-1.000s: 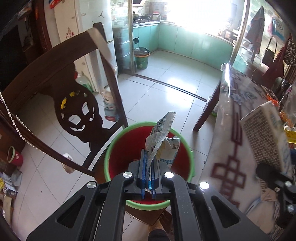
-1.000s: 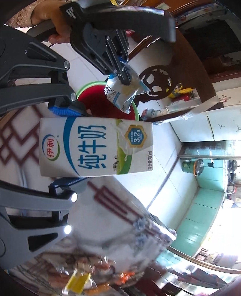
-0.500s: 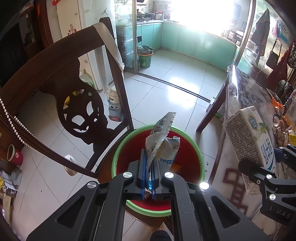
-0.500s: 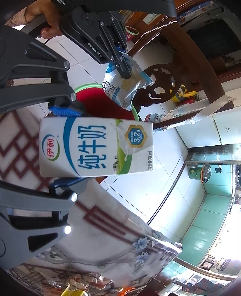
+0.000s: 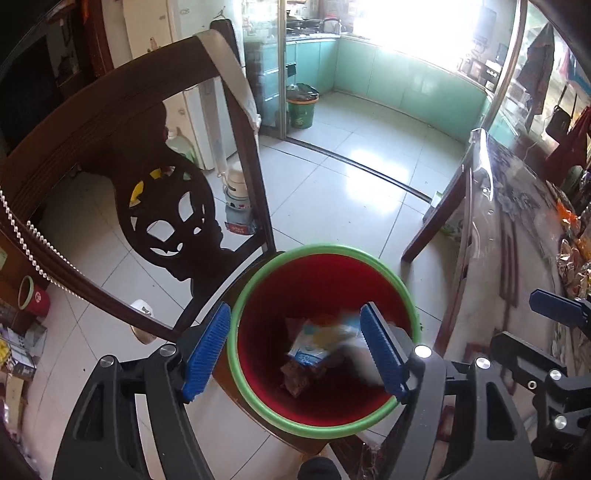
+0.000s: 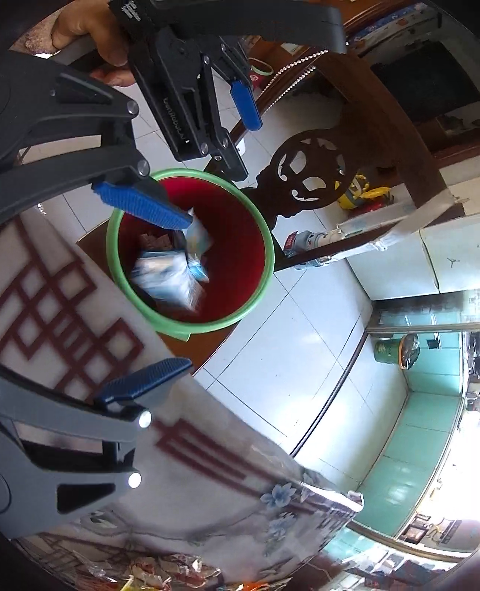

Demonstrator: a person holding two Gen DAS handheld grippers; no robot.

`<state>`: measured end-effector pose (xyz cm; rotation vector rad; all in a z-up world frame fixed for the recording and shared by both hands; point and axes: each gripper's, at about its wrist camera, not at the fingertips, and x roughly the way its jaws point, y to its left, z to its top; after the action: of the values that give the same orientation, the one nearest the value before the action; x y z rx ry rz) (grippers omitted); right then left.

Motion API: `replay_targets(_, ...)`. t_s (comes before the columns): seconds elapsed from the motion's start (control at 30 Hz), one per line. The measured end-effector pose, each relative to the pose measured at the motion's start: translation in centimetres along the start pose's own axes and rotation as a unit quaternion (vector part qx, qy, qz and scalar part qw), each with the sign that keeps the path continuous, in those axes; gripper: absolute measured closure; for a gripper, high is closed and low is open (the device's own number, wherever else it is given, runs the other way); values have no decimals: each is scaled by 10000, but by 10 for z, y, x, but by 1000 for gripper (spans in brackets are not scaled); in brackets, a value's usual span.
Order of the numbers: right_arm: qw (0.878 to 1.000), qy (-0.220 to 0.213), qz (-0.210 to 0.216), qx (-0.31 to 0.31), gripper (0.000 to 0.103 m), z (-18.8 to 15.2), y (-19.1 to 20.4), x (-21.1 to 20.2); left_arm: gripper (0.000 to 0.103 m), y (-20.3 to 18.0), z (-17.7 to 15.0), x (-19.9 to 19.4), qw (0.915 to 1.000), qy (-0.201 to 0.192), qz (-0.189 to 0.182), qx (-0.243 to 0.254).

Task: Collect trash
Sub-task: 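Carry both items to the red bucket and open both grippers to drop them, then return both grippers to the table and grasp the clear plastic bag with the right gripper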

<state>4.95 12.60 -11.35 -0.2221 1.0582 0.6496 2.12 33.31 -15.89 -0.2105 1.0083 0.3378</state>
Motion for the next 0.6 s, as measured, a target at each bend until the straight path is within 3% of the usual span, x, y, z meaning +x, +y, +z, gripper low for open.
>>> replay_targets(0.23,9996,-102,-141,237,27,-27,-32,-36,26,-35,-3,-16,9995,-92,-250,194)
replay_targets(0.5,9945,-241,-561,850,22,-89,-100,-95,21,-131,-16,-48,9929,-207,-861,800)
replay_targets(0.6,9895,-209,-793,1190,21,-126,-135,-119,20,-176,-28,-62,9876,-217,-1149,1043)
